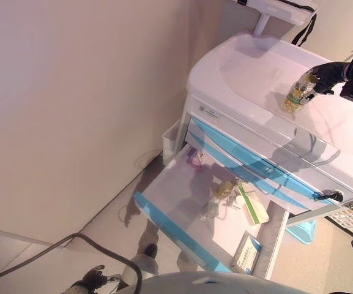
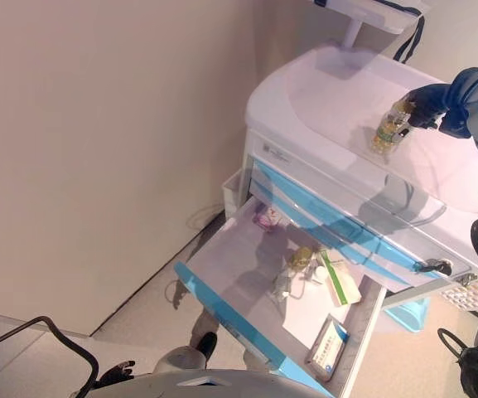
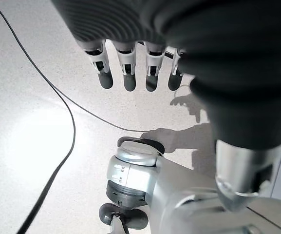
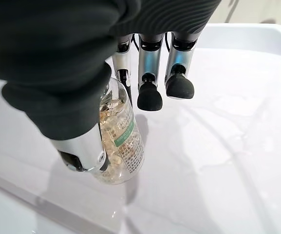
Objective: Open the drawer and pick up the medicine
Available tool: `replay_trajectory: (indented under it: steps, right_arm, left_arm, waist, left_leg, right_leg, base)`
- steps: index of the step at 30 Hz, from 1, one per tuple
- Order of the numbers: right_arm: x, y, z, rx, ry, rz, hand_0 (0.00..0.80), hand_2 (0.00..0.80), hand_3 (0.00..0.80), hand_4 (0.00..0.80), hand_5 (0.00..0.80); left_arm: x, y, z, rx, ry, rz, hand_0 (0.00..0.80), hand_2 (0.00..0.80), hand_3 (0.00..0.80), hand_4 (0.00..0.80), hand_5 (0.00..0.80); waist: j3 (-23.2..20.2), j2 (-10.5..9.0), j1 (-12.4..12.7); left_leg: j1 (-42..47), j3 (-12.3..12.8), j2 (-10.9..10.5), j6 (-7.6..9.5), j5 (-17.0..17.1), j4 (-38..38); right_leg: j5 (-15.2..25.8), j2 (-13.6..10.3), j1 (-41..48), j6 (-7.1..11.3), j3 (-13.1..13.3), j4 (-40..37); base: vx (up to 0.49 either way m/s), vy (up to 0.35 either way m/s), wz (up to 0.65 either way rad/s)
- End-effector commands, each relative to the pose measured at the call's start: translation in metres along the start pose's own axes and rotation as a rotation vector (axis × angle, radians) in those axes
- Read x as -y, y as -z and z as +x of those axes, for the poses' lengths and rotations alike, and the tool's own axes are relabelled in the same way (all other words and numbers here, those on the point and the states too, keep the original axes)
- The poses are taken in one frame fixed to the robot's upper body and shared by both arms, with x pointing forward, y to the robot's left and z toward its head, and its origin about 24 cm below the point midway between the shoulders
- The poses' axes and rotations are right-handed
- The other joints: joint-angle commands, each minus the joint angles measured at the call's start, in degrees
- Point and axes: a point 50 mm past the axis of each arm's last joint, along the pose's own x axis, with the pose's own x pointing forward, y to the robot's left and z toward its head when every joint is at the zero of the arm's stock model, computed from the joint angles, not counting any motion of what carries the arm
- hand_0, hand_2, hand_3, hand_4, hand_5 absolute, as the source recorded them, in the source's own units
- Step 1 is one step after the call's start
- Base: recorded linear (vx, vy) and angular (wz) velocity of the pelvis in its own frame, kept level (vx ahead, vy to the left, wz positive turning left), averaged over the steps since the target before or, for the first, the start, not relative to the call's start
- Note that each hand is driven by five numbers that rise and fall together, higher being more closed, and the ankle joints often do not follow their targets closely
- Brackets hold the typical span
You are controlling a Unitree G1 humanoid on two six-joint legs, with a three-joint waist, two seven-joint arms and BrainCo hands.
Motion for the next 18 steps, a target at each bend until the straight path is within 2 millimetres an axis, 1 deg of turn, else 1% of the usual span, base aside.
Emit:
replay_trajectory:
  steps: [1,5,6,7,8,18]
  right_arm:
    - [0.024,0.002,-0.022,-0.037,0.058,-0.03,0.8,0.8,0.8,0.8,0.8]
    - [0.018,0.004,-0.016,-0.043,0.04,-0.04,0.8,0.8,0.8,0.8,0.8]
    - [0.017,0.004,-0.016,-0.042,0.039,-0.049,0.511,0.511,0.511,0.511,0.511]
    - [0.016,0.005,-0.015,-0.044,0.032,-0.048,0.078,0.078,0.078,0.078,0.078]
    - [0.015,0.006,-0.014,-0.04,0.037,-0.045,0.0,0.0,0.0,0.0,0.0]
    - [0.005,0.006,-0.007,0.012,0.068,-0.054,0.0,0.0,0.0,0.0,0.0]
  left_arm:
    - [-0.016,0.01,-0.004,-0.017,-0.042,-0.003,0.0,0.0,0.0,0.0,0.0]
    - [-0.016,0.008,-0.003,-0.007,-0.041,0.006,0.0,0.0,0.0,0.0,0.0]
    - [-0.017,0.007,-0.003,-0.003,-0.041,0.008,0.0,0.0,0.0,0.0,0.0]
    - [-0.017,0.006,-0.003,0.001,-0.04,0.01,0.0,0.0,0.0,0.0,0.0]
    - [-0.017,0.005,-0.003,0.004,-0.038,0.013,0.0,0.0,0.0,0.0,0.0]
    - [-0.017,-0.001,-0.002,0.027,-0.028,0.021,0.0,0.0,0.0,0.0,0.0]
  waist:
    - [-0.68,-1.26,0.98]
    - [-0.54,-1.13,1.08]
    - [-0.54,-1.11,1.12]
    - [-0.51,-1.05,1.13]
    - [-0.49,-0.96,1.14]
    - [-0.09,-0.13,0.63]
  left_leg:
    - [0.84,1.41,-1.34,0.64,-3.28,0.04]
    - [0.79,1.31,-1.36,0.67,-3.21,0.04]
    - [0.77,1.26,-1.36,0.65,-3.19,0.04]
    - [0.74,1.23,-1.37,0.64,-3.18,0.04]
    - [0.72,1.22,-1.38,0.63,-3.15,0.04]
    - [0.67,1.4,-1.34,0.64,-3.1,0.04]
  right_leg:
    - [0.06,-1.02,-0.74,1.48,0.5,4.29]
    - [-0.05,-0.97,-0.73,1.45,0.41,4.34]
    - [-0.06,-0.97,-0.71,1.47,0.38,4.32]
    - [-0.07,-0.98,-0.7,1.48,0.38,4.3]
    - [-0.06,-0.99,-0.7,1.5,0.34,4.28]
    - [0.09,-1.04,-1.03,1.69,0.72,4.31]
  base:
    - [0.0,0.0,0.0]
    - [0.0,0.0,0.0]
    - [0.0,0.0,0.0]
    - [0.0,0.0,0.0]
    - [0.0,0.0,0.0]
    - [0.0,0.0,0.0]
